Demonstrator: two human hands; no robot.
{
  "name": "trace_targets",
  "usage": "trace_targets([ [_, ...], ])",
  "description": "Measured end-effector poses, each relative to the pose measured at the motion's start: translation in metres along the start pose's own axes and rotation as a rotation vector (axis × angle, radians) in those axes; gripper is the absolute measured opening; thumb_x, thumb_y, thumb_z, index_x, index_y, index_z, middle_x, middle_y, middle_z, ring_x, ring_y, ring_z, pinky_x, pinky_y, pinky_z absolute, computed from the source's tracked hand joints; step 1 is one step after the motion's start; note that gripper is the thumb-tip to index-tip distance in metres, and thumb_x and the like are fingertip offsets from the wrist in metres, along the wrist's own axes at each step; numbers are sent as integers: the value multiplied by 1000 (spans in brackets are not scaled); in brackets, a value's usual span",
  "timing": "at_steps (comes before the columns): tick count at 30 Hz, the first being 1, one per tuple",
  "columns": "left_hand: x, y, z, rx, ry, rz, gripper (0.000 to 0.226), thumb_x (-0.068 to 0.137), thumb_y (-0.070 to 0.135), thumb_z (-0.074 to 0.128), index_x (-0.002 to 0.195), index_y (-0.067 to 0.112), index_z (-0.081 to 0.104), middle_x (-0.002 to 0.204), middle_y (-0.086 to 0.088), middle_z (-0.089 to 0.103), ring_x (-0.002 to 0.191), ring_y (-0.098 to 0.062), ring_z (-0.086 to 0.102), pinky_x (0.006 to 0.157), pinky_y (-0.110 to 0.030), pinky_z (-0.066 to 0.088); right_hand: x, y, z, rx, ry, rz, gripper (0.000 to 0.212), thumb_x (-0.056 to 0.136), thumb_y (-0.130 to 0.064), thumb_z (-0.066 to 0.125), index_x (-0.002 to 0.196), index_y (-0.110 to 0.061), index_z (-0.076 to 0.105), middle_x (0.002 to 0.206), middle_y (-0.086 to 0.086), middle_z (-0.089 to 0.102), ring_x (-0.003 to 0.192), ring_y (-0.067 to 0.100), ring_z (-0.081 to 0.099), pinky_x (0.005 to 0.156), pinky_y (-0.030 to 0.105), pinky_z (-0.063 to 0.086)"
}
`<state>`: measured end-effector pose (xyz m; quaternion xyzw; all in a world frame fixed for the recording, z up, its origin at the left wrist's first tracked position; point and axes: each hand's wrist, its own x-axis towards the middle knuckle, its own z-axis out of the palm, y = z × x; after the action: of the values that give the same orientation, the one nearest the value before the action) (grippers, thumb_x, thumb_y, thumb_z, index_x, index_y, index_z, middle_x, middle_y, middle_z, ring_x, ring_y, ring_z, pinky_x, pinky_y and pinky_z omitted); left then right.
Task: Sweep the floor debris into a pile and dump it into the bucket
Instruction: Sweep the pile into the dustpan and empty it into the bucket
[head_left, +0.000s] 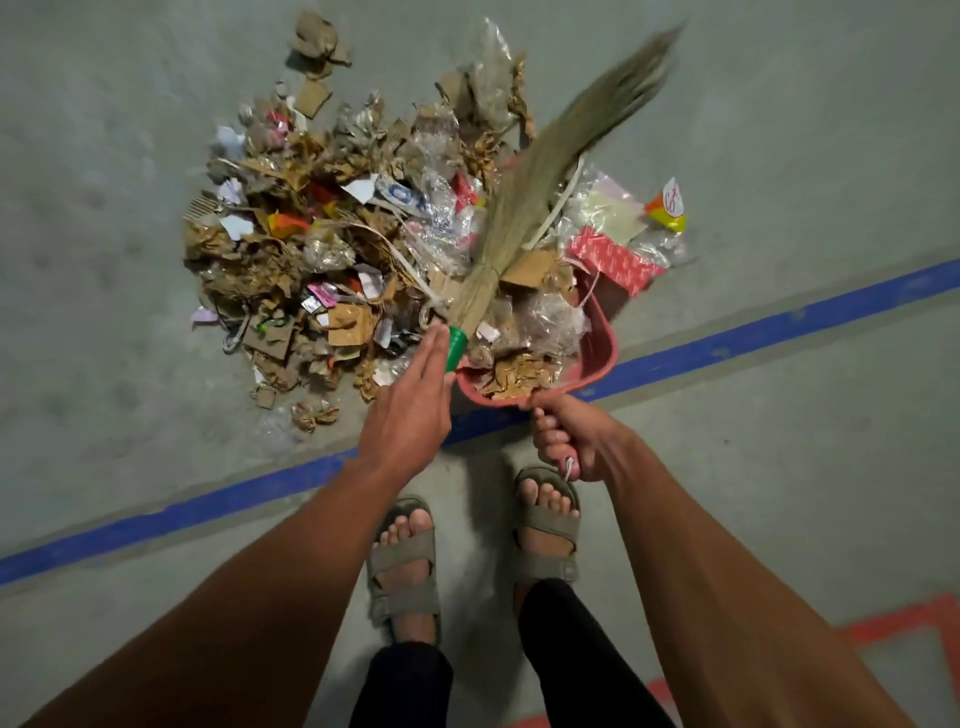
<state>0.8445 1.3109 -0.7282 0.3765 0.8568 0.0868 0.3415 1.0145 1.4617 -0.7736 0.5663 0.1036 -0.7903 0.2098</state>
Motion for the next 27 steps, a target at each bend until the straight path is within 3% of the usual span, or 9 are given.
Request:
trace_targets([
  [2, 2, 0, -2, 27, 25, 5, 63, 112, 36, 32, 166, 27, 1, 173, 15, -2, 76, -20, 65, 76, -47, 61, -2, 2, 1, 16, -6, -9, 40, 98, -13, 56, 61, -23, 44, 52, -10, 28, 37, 4, 19, 32, 18, 16],
  [3, 3, -2, 0, 41, 17, 3, 63, 112, 34, 31, 166, 27, 0, 173, 15, -3, 78, -20, 65, 78, -48, 61, -3, 3, 2, 22, -13, -13, 40, 98, -13, 56, 61, -23, 44, 52, -10, 28, 38, 4, 19, 32, 18, 16],
  [6, -10, -7, 11, 79, -88, 3, 63, 113, 30, 32, 165, 30, -3, 172, 13, -5, 113, -30, 64, 102, -53, 51, -4, 5, 7, 67, -44, -24, 39, 99, -13, 54, 62, -22, 43, 52, -10, 28, 36, 3, 19, 31, 17, 15],
  [11, -54, -4, 23, 139, -134, 23, 63, 112, 32, 30, 164, 32, -5, 172, 14, -5, 96, -26, 67, 85, -44, 56, -23, 17, 22, 98, -73, -31, 38, 99, -12, 53, 65, -23, 40, 49, -10, 28, 33, 4, 18, 27, 19, 18],
  [17, -86, 29, -35, 189, -162, 43, 73, 109, 15, 40, 165, 27, -4, 174, 7, 1, 91, -18, 63, 83, -39, 57, -90, 33, 42, 144, -83, -44, 44, 99, -12, 53, 58, -23, 41, 48, -11, 27, 33, 4, 19, 35, 18, 11],
  [22, -126, 63, -99, 155, -116, 59, 64, 110, 19, 38, 166, 23, 8, 173, 5, 10, 121, -29, 62, 105, -49, 51, -160, 40, 67, 79, -93, -95, 44, 99, -12, 53, 57, -24, 45, 50, -11, 27, 36, 5, 19, 38, 19, 12],
  [27, -174, 83, -138, 144, -76, 92, 62, 110, 20, 38, 166, 22, 10, 173, 4, 12, 127, -30, 60, 109, -51, 48, -221, 61, 89, 39, -116, -145, 38, 99, -12, 52, 64, -24, 39, 52, -10, 26, 36, 4, 19, 32, 18, 16],
])
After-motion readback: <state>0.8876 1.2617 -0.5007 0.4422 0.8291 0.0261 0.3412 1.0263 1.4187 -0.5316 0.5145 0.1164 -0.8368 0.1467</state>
